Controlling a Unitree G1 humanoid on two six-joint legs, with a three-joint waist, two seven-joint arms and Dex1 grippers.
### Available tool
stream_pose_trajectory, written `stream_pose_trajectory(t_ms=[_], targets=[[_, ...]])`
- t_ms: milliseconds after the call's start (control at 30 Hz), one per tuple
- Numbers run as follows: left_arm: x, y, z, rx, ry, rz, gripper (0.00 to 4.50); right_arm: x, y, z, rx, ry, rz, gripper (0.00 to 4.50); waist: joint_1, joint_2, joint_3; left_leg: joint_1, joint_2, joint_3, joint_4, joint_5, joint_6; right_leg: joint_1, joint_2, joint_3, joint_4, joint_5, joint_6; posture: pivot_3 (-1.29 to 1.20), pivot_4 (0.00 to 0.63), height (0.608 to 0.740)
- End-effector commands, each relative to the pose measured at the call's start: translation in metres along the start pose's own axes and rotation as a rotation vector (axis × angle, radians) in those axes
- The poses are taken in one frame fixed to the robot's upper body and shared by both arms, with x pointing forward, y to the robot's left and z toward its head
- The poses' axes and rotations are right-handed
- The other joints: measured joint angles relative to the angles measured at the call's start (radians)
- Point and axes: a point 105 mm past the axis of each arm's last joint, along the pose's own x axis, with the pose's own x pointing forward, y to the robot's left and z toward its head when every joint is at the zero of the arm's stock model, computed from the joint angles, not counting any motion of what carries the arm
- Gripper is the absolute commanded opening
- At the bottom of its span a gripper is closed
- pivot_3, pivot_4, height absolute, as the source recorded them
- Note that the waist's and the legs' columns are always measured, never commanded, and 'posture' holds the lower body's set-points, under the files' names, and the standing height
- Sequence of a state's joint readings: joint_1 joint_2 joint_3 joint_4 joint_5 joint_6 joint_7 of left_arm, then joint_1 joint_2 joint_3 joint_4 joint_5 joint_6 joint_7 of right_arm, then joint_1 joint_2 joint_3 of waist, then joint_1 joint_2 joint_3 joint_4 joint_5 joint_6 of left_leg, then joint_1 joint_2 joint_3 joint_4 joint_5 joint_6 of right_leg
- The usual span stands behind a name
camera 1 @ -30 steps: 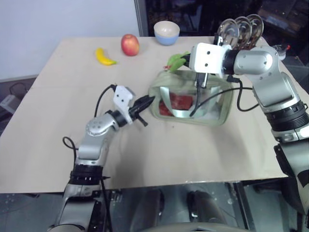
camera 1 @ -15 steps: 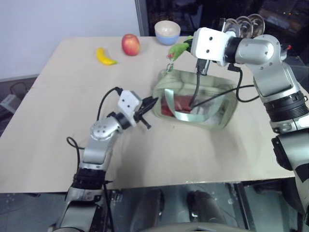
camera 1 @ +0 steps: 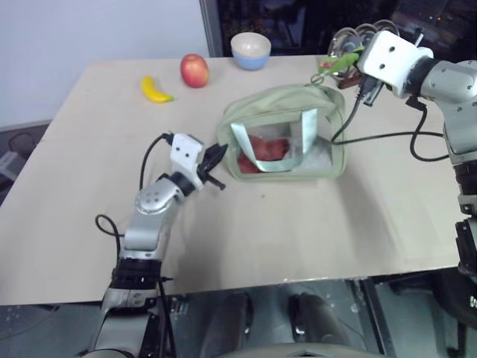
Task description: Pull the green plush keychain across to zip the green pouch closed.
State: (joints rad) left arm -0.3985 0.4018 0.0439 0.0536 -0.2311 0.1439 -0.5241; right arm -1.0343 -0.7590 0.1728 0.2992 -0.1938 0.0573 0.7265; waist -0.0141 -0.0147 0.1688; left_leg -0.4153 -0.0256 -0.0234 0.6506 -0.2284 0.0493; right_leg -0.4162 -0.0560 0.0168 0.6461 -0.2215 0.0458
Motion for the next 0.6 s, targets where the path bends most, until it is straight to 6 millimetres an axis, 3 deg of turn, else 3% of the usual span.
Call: stream_pose_trajectory(t_ms=[33,133,233,367,500,600], targets=[[-0.012,0.027,-0.015,-0.032,0.057,0.144,0.00,-0.027,-0.029,-0.027,0.046,0.112,-0.181,0.03,-0.002,0.000,0.000,0.000,0.000,0.000,0.000,0.000,0.000,0.000,0.000,0.000,0.000,0.000,0.000,0.00,0.150,0.740],[-0.012,0.030,-0.011,-0.029,0.043,0.179,0.00,-0.037,-0.008,-0.055,0.105,0.211,-0.176,0.03,0.001,0.000,0.000,0.000,0.000,-0.001,0.000,0.000,0.000,0.001,0.000,0.001,0.000,0.000,0.000,0.00,0.150,0.740],[-0.014,0.038,-0.007,-0.013,0.035,0.244,0.00,-0.050,0.034,-0.081,0.181,0.312,-0.135,0.03,0.002,0.000,-0.001,0.000,0.000,0.000,0.001,0.000,0.000,0.001,0.000,0.002,0.000,0.000,0.000,0.00,0.150,0.740],[-0.013,0.036,-0.002,-0.011,0.014,0.267,0.00,-0.058,0.078,-0.085,0.288,0.356,-0.075,0.03,-0.006,0.002,-0.002,0.001,0.001,0.002,0.000,0.000,0.000,0.000,0.000,0.005,0.002,0.000,0.000,0.00,0.150,0.740],[-0.012,0.026,-0.004,-0.024,0.021,0.247,0.00,-0.064,0.136,-0.102,0.292,0.445,0.060,0.03,-0.004,0.002,-0.002,0.003,0.001,0.002,0.002,0.000,0.000,0.001,0.002,0.005,0.006,0.000,0.000,0.00,0.150,0.740],[-0.012,0.023,-0.003,-0.026,0.017,0.231,0.00,-0.065,0.157,-0.109,0.278,0.467,0.119,0.03,-0.004,0.002,-0.003,0.005,0.001,0.004,0.003,0.000,0.000,0.002,0.002,0.003,0.007,0.000,0.000,0.00,0.150,0.740]])
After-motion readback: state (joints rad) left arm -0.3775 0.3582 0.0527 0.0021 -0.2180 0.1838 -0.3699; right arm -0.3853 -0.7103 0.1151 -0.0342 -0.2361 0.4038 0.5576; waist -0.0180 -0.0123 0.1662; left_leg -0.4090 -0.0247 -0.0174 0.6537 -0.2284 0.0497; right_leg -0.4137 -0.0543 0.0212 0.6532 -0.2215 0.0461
